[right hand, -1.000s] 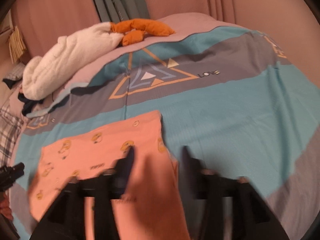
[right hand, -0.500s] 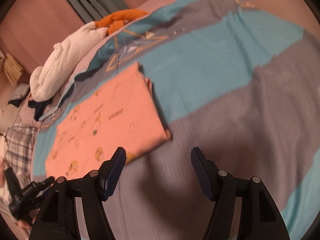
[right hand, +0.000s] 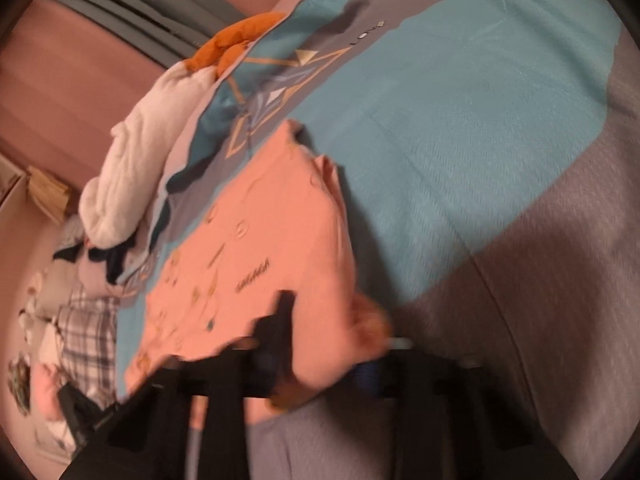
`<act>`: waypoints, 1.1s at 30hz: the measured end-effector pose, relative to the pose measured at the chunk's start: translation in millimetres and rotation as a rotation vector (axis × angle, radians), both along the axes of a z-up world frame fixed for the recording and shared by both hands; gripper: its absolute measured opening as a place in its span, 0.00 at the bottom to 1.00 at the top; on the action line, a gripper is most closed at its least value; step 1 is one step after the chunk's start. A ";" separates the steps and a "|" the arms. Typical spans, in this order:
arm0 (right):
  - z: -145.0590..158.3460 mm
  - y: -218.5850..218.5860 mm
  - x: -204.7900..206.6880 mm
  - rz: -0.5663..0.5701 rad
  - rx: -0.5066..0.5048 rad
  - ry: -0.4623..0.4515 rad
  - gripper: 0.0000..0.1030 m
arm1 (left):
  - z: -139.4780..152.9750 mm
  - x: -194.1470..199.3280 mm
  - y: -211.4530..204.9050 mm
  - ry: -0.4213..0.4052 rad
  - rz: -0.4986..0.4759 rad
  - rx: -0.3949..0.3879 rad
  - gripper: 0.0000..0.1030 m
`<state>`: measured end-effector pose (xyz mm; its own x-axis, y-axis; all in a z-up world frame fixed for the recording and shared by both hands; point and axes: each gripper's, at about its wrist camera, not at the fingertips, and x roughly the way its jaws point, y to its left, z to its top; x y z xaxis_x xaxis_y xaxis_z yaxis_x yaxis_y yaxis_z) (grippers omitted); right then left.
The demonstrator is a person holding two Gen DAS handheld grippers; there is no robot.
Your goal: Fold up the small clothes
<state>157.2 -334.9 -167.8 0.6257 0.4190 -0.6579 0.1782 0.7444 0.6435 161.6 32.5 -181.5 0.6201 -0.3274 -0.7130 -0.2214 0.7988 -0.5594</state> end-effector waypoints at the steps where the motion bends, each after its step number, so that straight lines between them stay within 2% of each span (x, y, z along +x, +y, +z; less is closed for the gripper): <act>1: 1.9 -1.0 -3.9 0.001 -0.002 -0.011 0.11 | 6.4 -5.8 -2.7 -0.026 -0.004 0.034 0.10; 3: 12.0 0.3 -13.2 0.010 -0.018 -0.062 0.10 | 14.3 -15.2 -2.5 -0.051 -0.003 0.060 0.09; 5: 24.0 4.0 -23.8 0.026 -0.033 -0.104 0.10 | 22.3 -26.0 1.0 -0.075 0.007 0.045 0.09; 11: 51.0 13.4 -58.3 0.079 -0.112 -0.163 0.09 | 42.0 -71.4 -2.8 -0.073 -0.021 0.090 0.09; 16: 52.0 13.2 -85.5 0.120 -0.138 -0.155 0.09 | 40.6 -113.4 -1.9 -0.047 -0.035 0.085 0.09; 25: 55.3 13.7 -130.7 0.122 -0.170 -0.167 0.09 | 37.9 -175.9 -8.5 -0.033 -0.038 0.084 0.09; 31: 54.0 18.1 -142.5 0.105 -0.223 -0.155 0.09 | 18.8 -183.5 -9.8 0.009 -0.061 0.121 0.11; 33: 51.3 20.2 -140.2 0.095 -0.252 -0.140 0.09 | 13.6 -182.8 -8.9 0.028 -0.069 0.130 0.15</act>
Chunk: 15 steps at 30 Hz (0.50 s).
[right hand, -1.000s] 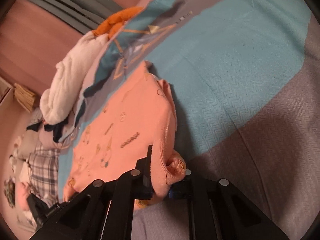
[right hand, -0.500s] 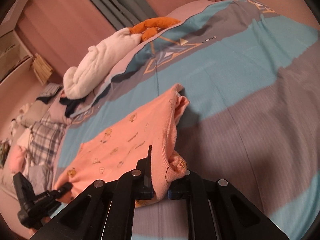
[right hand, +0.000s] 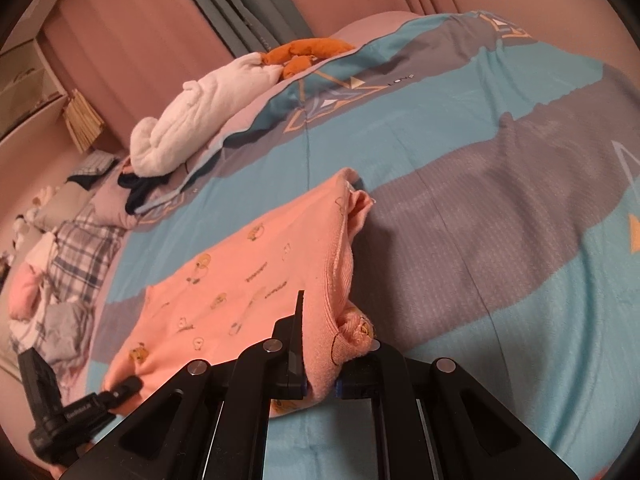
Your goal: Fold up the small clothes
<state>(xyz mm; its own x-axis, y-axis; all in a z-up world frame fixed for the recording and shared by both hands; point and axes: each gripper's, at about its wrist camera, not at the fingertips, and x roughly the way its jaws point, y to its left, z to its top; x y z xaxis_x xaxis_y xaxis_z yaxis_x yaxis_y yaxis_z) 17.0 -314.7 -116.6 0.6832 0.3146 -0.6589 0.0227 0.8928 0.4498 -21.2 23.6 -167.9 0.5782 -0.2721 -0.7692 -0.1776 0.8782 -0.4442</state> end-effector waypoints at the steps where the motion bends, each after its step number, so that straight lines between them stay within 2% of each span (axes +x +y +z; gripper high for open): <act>1: -2.8 0.4 1.2 -0.010 -0.013 0.011 0.09 | -2.1 1.4 0.3 0.013 -0.005 0.010 0.17; 6: -13.5 1.3 4.2 -0.043 -0.056 0.055 0.09 | -1.8 -5.0 9.6 0.022 0.001 0.001 0.24; 9: -17.8 1.2 3.2 -0.053 -0.066 0.075 0.09 | 5.8 -10.3 18.6 0.011 -0.004 0.012 0.37; 11: -15.4 1.0 0.7 -0.056 -0.070 0.068 0.09 | 8.0 -12.9 24.1 0.008 0.000 0.013 0.44; 15: 0.7 12.9 -0.7 -0.041 -0.137 0.015 0.09 | 13.3 -17.8 31.5 0.015 0.015 0.030 0.50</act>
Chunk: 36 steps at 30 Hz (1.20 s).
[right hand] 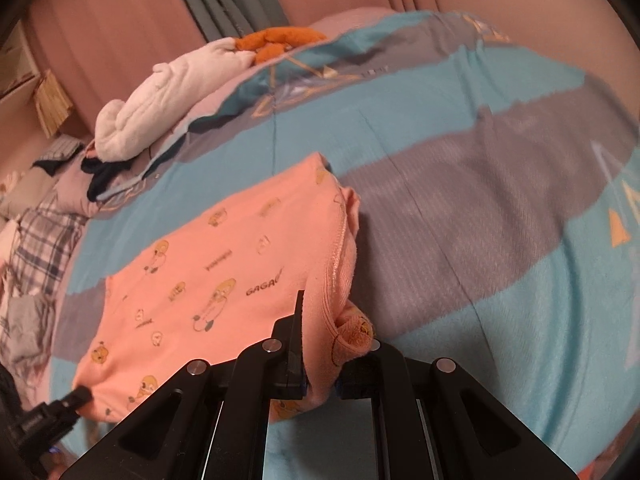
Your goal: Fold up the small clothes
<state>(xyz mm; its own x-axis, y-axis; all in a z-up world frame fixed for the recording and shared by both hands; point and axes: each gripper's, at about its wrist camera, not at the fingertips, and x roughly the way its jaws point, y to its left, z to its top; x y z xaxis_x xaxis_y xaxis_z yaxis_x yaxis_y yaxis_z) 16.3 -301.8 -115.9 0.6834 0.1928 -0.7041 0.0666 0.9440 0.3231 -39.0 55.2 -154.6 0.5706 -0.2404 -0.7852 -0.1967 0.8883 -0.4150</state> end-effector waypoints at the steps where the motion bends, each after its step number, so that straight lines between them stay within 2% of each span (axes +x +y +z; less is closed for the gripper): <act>1: 5.8 4.4 -0.3 0.009 -0.021 -0.019 0.09 | 2.9 -1.3 1.4 -0.004 0.006 0.021 0.51; 5: 30.2 25.8 3.2 0.079 -0.076 -0.095 0.09 | 9.4 -8.6 12.2 -0.024 0.042 0.051 0.56; 10: 58.0 63.2 4.9 0.218 -0.099 -0.180 0.09 | 12.9 -10.9 24.3 -0.026 0.081 0.063 0.56; 13: 64.8 88.6 2.8 0.304 -0.125 -0.212 0.09 | 12.0 -13.5 32.7 -0.019 0.101 0.047 0.57; 18: 62.1 129.7 -2.1 0.446 -0.162 -0.217 0.09 | 12.5 -17.5 43.8 -0.013 0.134 0.035 0.57; 23: 46.5 162.2 -6.2 0.561 -0.195 -0.182 0.09 | 13.4 -19.4 49.7 -0.010 0.151 0.039 0.58; 28: 18.4 183.5 -7.3 0.641 -0.234 -0.097 0.09 | 14.2 -21.3 52.9 -0.012 0.155 0.043 0.58; 31: 3.0 188.3 -8.3 0.677 -0.241 -0.034 0.09 | 14.5 -21.3 53.4 -0.011 0.156 0.046 0.58; 36: -4.2 185.3 -6.3 0.684 -0.215 0.004 0.09 | 16.0 -20.9 54.1 -0.012 0.154 0.049 0.59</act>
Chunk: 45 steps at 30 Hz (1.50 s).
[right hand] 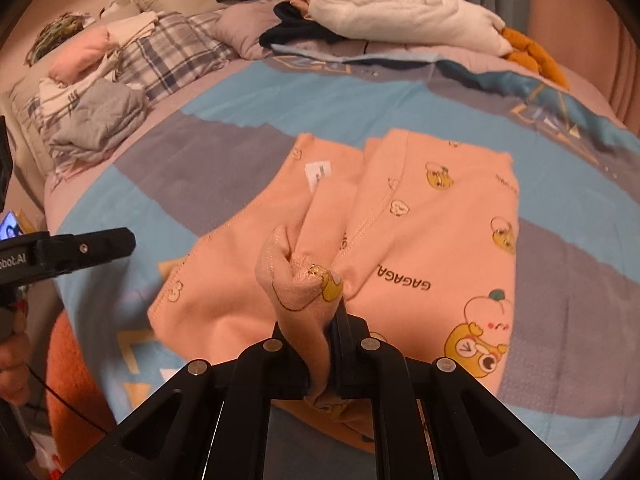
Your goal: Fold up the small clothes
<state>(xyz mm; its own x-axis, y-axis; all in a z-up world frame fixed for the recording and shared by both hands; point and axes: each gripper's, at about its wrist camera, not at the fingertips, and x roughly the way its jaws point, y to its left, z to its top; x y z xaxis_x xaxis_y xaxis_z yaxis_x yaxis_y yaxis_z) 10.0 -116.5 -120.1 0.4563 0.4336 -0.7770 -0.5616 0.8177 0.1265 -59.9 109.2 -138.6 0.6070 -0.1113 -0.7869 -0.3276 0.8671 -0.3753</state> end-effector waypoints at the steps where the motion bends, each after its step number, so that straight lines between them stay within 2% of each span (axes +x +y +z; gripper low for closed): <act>1: -0.2 -0.7 1.1 -0.002 0.007 0.011 0.09 | 1.2 -0.1 0.4 -0.001 0.001 -0.002 0.59; 9: 8.7 -8.2 -6.8 0.006 0.025 0.030 0.11 | 17.3 1.0 -2.3 -0.040 -0.013 0.005 0.62; 11: 13.4 -13.1 -9.9 0.012 0.044 0.036 0.20 | 22.6 1.4 -3.7 -0.055 -0.018 0.009 0.63; 13: 19.8 -21.2 -13.8 0.004 0.064 0.026 0.40 | 27.8 2.4 -5.7 -0.067 -0.028 0.009 0.64; 15: 25.9 -28.1 -17.7 -0.006 0.078 0.008 0.49 | 30.3 4.0 -6.3 -0.075 -0.036 0.006 0.64; 21: 40.8 -53.9 -21.9 -0.077 0.082 -0.054 0.62 | 35.1 10.5 -10.2 -0.087 -0.057 -0.011 0.66; 26: 38.9 -71.7 -14.9 -0.168 0.070 -0.074 0.62 | 36.8 17.6 -14.2 -0.088 -0.080 -0.030 0.68; 31: 27.1 -88.2 -6.2 -0.282 0.021 -0.076 0.62 | 39.6 30.9 -23.7 -0.091 -0.144 -0.055 0.70; 40: 7.5 -121.0 -0.5 -0.432 0.070 -0.001 0.62 | 22.3 73.1 -57.4 -0.025 -0.277 -0.150 0.72; 45: 2.3 -130.7 -3.1 -0.457 0.090 0.020 0.62 | 6.8 99.4 -74.8 0.023 -0.310 -0.146 0.72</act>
<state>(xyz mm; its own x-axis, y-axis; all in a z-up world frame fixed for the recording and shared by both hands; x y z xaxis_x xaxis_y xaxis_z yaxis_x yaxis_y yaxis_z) 6.9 -247.2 -117.8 0.6015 0.2578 -0.7562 -0.1432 0.9660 0.2154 39.5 34.4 -131.8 0.5089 -0.4004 -0.7621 -0.0668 0.8642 -0.4987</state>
